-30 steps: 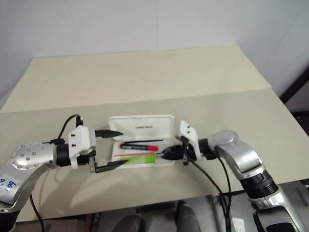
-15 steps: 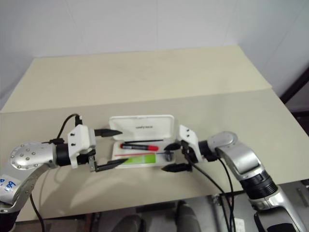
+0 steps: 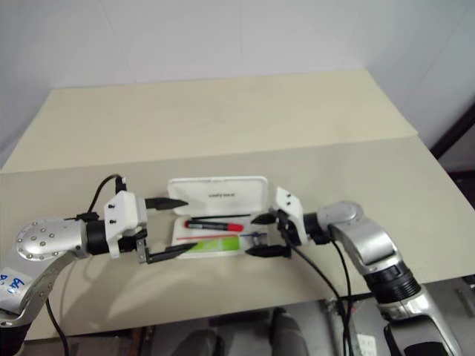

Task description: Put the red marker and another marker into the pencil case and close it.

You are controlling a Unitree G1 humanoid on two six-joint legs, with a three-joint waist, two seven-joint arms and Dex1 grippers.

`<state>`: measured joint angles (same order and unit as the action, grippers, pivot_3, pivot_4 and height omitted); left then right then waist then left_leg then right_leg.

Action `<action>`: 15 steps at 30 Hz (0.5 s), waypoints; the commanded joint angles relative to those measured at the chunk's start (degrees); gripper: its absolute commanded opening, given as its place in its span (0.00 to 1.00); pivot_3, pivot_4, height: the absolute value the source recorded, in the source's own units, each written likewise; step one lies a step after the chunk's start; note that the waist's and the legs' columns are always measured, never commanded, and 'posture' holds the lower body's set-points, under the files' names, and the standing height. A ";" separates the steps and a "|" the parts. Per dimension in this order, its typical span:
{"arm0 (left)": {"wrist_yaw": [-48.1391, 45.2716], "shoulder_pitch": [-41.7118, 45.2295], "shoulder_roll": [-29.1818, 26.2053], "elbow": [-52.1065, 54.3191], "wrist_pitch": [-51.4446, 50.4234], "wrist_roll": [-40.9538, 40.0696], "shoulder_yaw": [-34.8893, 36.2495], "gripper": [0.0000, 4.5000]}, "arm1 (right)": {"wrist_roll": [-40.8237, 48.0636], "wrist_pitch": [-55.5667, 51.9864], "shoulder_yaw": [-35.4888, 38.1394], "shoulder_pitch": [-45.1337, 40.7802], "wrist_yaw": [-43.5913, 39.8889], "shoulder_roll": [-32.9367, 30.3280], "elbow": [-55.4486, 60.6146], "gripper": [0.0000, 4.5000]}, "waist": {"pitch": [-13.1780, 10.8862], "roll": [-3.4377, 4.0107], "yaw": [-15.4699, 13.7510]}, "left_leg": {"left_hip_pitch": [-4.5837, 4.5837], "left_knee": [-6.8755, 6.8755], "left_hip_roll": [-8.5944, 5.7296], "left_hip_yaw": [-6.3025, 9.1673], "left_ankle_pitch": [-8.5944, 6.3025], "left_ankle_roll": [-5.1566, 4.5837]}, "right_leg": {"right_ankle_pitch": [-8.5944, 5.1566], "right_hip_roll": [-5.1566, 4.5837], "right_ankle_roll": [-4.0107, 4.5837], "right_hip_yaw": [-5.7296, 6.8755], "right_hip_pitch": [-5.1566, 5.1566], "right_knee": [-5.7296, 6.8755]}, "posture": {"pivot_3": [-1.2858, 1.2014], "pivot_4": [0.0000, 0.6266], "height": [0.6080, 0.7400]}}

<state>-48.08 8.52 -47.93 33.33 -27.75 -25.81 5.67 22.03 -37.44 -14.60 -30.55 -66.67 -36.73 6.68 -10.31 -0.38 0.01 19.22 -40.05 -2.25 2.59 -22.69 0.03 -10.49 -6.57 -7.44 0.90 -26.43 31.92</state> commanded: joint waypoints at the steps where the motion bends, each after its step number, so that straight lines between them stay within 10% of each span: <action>1: 0.47 -0.14 0.06 2.24 0.35 -0.58 1.45 1.00 | 2.34 -1.79 3.79 -0.89 -0.53 -2.56 2.91 0.99 | 0.00 0.00 -0.06 | 0.00 0.00 0.00 0.00 0.00 0.00 | 0.00 0.00 0.00 0.00 0.00 0.00 | 0.52 0.24 1.00; 6: 0.34 -1.15 0.12 2.12 0.79 -0.44 1.68 1.00 | 6.85 -5.87 7.91 0.14 -1.71 -6.38 7.09 0.99 | 0.00 0.00 -0.01 | 0.00 0.02 0.01 0.00 -0.01 -0.01 | 0.00 0.00 0.00 0.01 -0.01 -0.01 | 0.52 0.24 1.00; 15: -0.30 -0.01 0.49 0.73 1.56 -0.22 0.58 1.00 | 12.29 -10.17 9.90 3.04 -2.68 -10.43 14.15 0.27 | 0.00 0.00 -0.10 | -0.01 0.01 0.01 -0.02 -0.02 -0.01 | 0.00 0.00 0.00 0.00 0.00 0.00 | 0.52 0.24 1.00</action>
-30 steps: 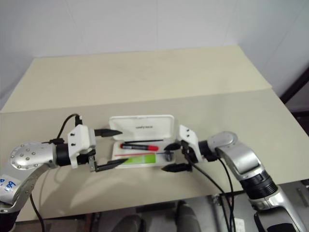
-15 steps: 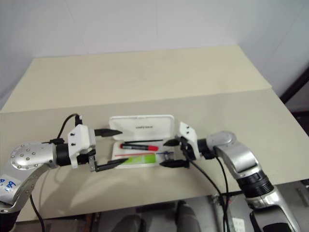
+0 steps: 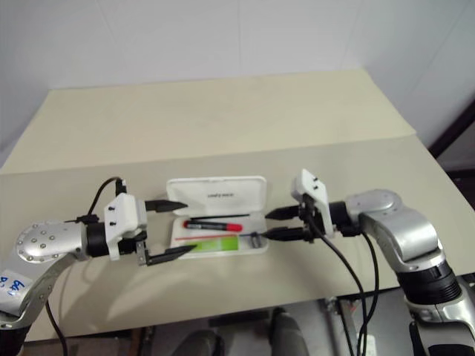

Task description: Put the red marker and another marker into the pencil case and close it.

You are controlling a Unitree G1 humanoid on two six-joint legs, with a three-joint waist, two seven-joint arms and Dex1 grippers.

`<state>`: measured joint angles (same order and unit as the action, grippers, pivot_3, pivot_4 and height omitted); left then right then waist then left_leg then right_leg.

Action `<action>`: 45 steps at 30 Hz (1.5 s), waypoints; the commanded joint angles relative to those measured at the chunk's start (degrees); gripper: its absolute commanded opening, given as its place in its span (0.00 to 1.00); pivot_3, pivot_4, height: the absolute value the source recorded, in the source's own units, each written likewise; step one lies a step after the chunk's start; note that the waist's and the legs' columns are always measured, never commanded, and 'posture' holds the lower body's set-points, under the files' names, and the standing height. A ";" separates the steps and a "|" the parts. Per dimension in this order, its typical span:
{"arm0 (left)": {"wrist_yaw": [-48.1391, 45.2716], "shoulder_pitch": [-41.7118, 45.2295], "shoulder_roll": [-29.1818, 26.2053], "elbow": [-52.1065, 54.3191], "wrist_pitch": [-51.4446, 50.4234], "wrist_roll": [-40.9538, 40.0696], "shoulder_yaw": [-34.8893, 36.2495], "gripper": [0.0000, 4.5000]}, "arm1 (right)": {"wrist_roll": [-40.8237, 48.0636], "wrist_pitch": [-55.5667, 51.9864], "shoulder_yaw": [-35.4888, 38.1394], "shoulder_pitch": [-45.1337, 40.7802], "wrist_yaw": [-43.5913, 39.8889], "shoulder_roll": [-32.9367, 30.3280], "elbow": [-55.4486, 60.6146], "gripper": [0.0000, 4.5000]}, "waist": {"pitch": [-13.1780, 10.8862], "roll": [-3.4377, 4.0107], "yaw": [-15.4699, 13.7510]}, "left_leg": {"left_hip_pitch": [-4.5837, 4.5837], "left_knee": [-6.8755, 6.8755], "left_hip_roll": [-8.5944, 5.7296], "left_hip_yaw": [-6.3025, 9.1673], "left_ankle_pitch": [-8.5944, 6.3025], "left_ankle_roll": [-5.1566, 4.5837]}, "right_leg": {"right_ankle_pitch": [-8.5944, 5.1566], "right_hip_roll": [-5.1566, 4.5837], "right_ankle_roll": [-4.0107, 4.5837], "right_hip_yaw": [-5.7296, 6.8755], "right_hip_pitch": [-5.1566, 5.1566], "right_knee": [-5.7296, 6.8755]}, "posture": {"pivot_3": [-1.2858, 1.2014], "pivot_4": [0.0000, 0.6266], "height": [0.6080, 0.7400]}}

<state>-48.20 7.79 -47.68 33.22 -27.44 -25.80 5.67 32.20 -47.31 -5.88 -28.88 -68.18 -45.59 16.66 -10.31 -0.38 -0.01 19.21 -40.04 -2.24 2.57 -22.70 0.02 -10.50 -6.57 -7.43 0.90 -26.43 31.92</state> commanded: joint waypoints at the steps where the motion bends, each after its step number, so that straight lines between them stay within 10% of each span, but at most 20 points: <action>1: -0.24 0.92 0.34 0.74 1.30 -0.20 0.35 1.00 | 1.45 -0.12 0.49 1.89 -0.11 -1.47 4.59 0.19 | 0.00 0.00 -0.13 | 0.01 0.00 0.01 0.02 0.00 0.00 | 0.00 0.00 0.00 0.02 0.00 -0.01 | 0.52 0.24 1.00; 45: 0.87 0.05 0.18 2.68 -0.44 -0.84 1.44 1.00 | -10.95 10.08 -7.81 -2.43 1.49 4.20 -8.77 0.10 | 0.02 -0.03 0.05 | 0.00 -0.02 0.01 -0.02 -0.01 -0.01 | 0.00 0.00 0.00 0.01 0.00 0.00 | 0.52 0.24 1.00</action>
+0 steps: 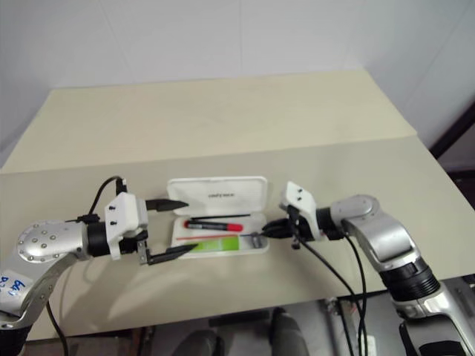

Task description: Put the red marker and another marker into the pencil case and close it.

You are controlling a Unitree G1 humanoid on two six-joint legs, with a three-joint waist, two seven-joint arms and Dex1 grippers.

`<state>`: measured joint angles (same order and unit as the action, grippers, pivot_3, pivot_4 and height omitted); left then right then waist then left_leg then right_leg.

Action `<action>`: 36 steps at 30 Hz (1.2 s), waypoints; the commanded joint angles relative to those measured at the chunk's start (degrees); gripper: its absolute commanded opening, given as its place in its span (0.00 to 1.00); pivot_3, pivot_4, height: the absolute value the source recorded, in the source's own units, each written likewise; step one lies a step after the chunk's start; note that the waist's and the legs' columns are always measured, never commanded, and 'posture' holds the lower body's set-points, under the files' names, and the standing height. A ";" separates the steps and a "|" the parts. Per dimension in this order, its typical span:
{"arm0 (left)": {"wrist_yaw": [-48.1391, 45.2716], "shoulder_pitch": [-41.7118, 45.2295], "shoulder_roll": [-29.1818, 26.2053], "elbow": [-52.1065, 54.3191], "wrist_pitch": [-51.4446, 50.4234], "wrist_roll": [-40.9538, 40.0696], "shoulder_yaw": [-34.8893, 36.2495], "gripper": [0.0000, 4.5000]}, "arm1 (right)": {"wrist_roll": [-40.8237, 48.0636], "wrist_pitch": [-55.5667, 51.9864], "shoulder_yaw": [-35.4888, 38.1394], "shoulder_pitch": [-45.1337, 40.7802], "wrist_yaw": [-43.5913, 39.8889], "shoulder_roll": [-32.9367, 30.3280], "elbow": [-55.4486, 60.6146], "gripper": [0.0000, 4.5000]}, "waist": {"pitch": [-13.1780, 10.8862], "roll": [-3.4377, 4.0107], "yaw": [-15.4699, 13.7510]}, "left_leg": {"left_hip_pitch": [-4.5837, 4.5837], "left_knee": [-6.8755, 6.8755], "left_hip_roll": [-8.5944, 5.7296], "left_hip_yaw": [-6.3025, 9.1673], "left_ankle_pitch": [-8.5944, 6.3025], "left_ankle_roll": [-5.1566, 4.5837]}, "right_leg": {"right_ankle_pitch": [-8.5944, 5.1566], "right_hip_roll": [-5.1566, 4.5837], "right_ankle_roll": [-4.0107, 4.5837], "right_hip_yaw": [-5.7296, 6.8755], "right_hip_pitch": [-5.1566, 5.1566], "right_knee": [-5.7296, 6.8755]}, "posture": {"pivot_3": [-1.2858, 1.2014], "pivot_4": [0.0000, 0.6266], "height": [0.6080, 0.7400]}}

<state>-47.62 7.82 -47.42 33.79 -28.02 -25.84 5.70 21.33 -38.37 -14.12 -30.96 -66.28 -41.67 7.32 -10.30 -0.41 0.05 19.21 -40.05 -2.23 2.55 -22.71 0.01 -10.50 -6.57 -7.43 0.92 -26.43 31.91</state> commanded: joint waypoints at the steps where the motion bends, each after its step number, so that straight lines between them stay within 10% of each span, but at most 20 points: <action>1: 0.31 0.08 -0.07 2.09 0.12 -0.79 1.38 1.00 | 0.01 1.25 0.33 -0.28 -0.38 0.57 0.62 0.10 | 0.00 0.00 -0.02 | 0.00 0.00 0.00 0.00 0.00 0.00 | 0.00 0.00 0.00 0.00 0.00 0.00 | 0.52 0.24 1.00; 36: 0.52 -1.07 -0.06 2.53 0.33 -0.68 1.97 1.00 | 4.30 -3.54 2.82 -0.94 -1.05 0.69 6.17 0.10 | 0.00 0.00 -0.05 | 0.00 0.00 -0.01 0.02 0.00 0.00 | 0.00 -0.01 0.00 0.00 0.00 0.00 | 0.52 0.24 1.00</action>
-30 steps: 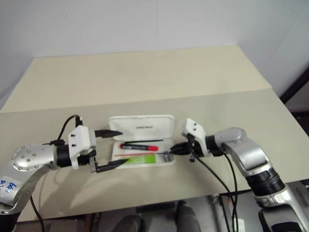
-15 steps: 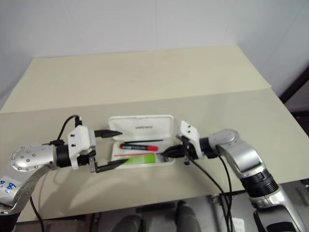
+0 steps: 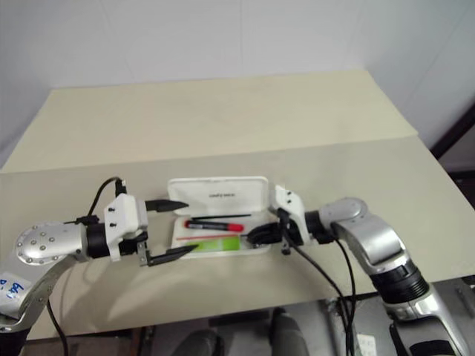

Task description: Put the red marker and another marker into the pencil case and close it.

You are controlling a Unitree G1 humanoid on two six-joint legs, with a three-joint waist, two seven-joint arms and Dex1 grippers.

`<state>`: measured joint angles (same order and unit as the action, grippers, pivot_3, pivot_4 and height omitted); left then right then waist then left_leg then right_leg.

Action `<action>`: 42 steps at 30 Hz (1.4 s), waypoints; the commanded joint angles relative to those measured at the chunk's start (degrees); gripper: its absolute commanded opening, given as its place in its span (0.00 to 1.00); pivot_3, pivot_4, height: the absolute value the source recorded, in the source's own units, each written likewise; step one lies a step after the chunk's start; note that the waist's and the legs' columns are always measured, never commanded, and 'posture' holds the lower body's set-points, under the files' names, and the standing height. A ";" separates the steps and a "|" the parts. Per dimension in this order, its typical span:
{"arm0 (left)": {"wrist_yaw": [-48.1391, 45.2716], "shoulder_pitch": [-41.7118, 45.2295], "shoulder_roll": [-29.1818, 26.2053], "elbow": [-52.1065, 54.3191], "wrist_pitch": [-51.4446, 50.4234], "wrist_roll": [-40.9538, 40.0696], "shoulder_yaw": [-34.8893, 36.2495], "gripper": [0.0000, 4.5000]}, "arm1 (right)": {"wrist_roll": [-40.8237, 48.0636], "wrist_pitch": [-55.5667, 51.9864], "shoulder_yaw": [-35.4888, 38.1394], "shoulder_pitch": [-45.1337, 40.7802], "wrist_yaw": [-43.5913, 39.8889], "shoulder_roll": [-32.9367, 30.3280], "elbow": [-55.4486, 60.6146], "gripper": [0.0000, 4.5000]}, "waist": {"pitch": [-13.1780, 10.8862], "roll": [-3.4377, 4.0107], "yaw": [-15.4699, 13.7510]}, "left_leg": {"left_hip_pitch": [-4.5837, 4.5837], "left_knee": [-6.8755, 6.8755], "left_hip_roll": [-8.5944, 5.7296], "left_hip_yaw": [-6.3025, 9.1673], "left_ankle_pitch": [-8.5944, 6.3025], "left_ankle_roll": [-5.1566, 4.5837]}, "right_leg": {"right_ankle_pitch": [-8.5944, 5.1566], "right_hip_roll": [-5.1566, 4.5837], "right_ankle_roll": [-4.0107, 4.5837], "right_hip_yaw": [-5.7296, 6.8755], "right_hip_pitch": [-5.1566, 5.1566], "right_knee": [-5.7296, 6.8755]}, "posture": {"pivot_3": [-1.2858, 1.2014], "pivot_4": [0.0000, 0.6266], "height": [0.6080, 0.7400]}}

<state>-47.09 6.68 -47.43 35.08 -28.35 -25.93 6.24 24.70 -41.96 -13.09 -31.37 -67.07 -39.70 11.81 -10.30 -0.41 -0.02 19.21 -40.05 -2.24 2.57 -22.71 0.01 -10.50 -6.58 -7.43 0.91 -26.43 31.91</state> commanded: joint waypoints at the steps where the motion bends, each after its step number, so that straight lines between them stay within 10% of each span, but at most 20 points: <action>1: -0.06 0.38 0.05 0.99 0.78 -0.50 1.10 1.00 | 0.22 0.79 1.69 -0.09 -0.29 -1.80 0.91 0.10 | 0.00 0.00 0.04 | 0.00 0.00 0.00 0.00 0.00 0.00 | 0.00 0.01 0.00 0.00 0.00 0.00 | 0.52 0.24 1.00; 27: -0.27 0.45 -0.71 2.33 -0.98 -1.22 2.44 1.00 | -2.74 5.28 -2.78 0.80 -0.04 4.32 -2.36 0.10 | 0.00 0.00 0.11 | 0.00 0.00 0.01 0.00 0.00 0.01 | 0.00 0.01 0.00 0.00 0.00 0.01 | 0.52 0.24 1.00; 42: -0.28 -0.89 -0.23 1.75 0.14 -1.07 3.12 1.00 | 5.52 -0.42 5.63 -0.65 -4.31 -4.71 1.70 0.10 | 0.00 0.00 0.04 | 0.00 0.00 0.01 -0.01 -0.01 0.00 | 0.00 0.01 0.00 0.01 0.00 -0.01 | 0.52 0.24 1.00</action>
<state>-47.48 5.99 -47.69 35.44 -29.36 -26.61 7.97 29.60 -43.58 -9.62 -32.20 -70.86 -43.51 13.06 -10.30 -0.41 0.02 19.21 -40.05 -2.23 2.56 -22.72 0.01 -10.50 -6.57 -7.43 0.92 -26.43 31.91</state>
